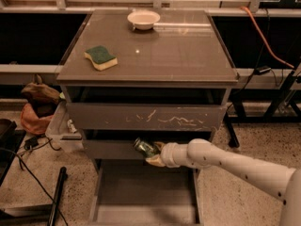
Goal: Place green can into bottom drawer
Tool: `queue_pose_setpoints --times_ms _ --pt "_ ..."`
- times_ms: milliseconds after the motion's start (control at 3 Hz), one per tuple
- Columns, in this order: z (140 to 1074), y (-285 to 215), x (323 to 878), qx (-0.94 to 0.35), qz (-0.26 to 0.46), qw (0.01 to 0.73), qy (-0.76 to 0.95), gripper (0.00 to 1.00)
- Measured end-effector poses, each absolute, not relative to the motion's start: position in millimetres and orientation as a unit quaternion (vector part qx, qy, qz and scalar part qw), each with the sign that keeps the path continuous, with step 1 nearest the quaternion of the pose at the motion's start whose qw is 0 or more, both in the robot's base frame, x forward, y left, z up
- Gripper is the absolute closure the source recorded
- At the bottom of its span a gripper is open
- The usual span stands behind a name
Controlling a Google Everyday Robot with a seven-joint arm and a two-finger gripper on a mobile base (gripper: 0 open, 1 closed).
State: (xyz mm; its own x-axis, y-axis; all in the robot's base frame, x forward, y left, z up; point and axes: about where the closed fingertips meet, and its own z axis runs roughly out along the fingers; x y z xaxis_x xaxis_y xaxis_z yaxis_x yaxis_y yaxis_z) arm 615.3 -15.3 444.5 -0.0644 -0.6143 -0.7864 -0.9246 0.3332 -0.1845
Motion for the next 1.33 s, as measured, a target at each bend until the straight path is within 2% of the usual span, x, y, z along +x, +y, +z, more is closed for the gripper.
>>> queue_pose_setpoints --times_ms 667,1000,1333 --pt "417.5 -8.6 542.9 -0.477 0.22 0.458 0.718 1.0" --pt "376.7 -2.9 523.7 -0.453 0.254 0.452 0.726 1.0" --pt "309.8 9.5 515.1 -0.454 0.304 0.415 0.728 1.0"
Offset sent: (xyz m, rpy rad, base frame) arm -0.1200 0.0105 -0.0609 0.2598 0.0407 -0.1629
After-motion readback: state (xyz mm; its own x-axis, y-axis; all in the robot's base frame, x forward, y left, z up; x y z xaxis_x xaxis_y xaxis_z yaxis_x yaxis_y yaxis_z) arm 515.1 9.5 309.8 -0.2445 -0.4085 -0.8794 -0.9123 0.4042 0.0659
